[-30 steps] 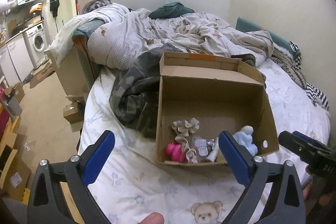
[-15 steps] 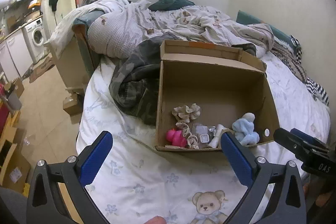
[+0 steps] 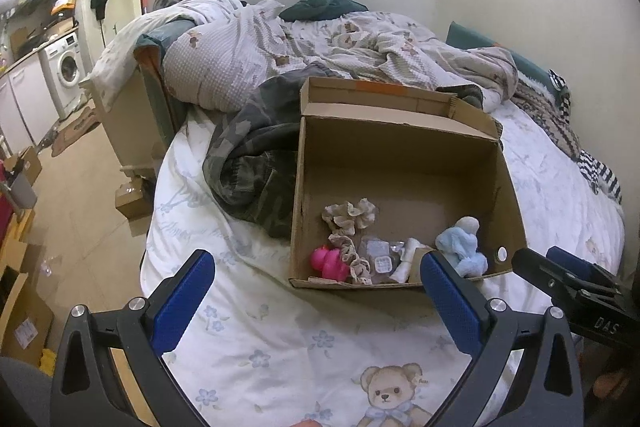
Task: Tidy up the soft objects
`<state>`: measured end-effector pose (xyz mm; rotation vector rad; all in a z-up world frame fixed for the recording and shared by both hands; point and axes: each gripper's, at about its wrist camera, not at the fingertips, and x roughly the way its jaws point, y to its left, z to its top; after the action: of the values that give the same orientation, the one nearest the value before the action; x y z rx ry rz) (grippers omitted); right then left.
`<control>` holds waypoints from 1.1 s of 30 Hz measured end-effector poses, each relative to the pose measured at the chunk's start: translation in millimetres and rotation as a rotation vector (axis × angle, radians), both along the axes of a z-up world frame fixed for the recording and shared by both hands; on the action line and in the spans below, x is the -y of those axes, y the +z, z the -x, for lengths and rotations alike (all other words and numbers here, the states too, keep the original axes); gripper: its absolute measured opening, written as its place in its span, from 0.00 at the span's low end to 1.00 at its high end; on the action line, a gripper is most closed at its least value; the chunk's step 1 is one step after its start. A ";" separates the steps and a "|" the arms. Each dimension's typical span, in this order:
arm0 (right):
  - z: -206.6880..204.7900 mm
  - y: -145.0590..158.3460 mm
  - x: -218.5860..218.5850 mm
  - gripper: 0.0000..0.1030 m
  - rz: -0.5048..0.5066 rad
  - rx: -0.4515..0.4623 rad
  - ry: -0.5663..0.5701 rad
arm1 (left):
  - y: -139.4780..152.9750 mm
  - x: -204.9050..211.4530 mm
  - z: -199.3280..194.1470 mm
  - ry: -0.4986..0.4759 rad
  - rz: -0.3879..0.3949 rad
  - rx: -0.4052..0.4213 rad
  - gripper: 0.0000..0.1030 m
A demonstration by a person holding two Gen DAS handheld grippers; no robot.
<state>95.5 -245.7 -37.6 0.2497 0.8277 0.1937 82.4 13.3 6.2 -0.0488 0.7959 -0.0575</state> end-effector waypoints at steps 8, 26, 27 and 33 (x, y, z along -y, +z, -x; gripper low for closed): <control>-0.4 -0.2 -1.2 1.00 0.012 0.001 0.003 | 0.0 2.1 0.1 -0.006 -0.006 -0.001 0.99; -1.6 -0.2 -0.5 1.00 0.012 0.002 0.004 | -1.9 3.1 1.1 -0.006 -0.016 -0.001 1.00; -1.7 -0.2 -0.5 1.00 0.012 0.002 0.005 | -2.0 3.1 1.1 -0.005 -0.016 -0.002 1.00; -1.6 -0.3 -0.4 1.00 0.012 0.002 0.005 | -1.9 3.0 0.8 -0.007 -0.015 -0.001 1.00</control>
<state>97.1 -245.3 -37.9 0.2360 0.8271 0.1938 81.6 10.3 4.2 -0.0316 0.7978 -0.0576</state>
